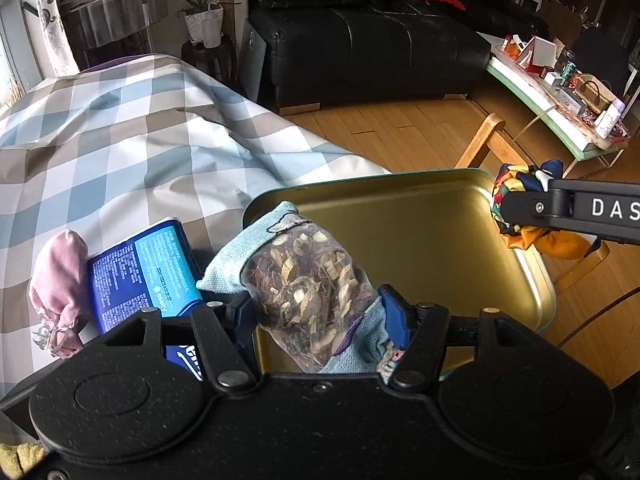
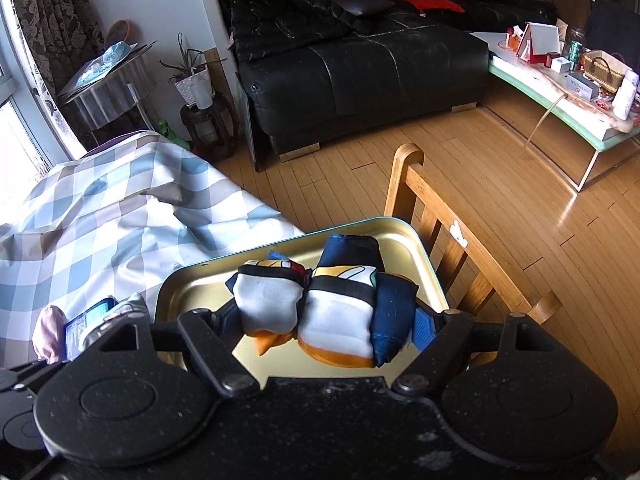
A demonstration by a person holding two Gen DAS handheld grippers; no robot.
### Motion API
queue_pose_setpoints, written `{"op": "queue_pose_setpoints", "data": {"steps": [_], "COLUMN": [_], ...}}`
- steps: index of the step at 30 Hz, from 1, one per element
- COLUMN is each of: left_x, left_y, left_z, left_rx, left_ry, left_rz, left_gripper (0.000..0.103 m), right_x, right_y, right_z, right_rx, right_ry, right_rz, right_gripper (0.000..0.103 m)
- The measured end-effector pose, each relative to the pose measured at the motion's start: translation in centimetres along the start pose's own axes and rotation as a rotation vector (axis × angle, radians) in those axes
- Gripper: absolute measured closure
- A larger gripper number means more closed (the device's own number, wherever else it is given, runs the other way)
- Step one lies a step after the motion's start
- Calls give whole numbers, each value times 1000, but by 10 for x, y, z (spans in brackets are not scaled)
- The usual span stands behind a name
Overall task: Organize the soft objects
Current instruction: 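Open the left gripper over the tray while the right releases the socks inside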
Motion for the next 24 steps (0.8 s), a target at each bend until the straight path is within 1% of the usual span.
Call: {"op": "queue_pose_setpoints", "data": {"steps": [6, 9, 11, 13, 24], "left_x": [-1, 0, 1, 1, -3], "left_y": [5, 6, 7, 8, -2], "left_z": [0, 0, -1, 0, -2], "left_rx": [8, 12, 6, 2, -29], "left_ry": [-5, -5, -3, 0, 34], "left_rz": [-10, -20, -29, -32, -1], "left_gripper": [43, 36, 34, 29, 29], "right_x": [2, 1, 1, 0, -2], "right_y": [-1, -1, -1, -1, -3], "right_z": [0, -1, -2, -2, -2], "right_rx": [3, 1, 1, 1, 3], "right_ry": [1, 1, 0, 0, 5], "right_rz": [6, 10, 11, 13, 26], "right_gripper": [24, 24, 24, 24, 24]}}
Point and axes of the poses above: each gripper's, at about its wrist camera, not at the fingertips, and x roughly against the way its jaws point, z to its left, y to its top, the point moved 10 cm from there along -x, roughly the way its jaws point, and after that the axes turned 6 degrees about -z, right-handed, at the moved point
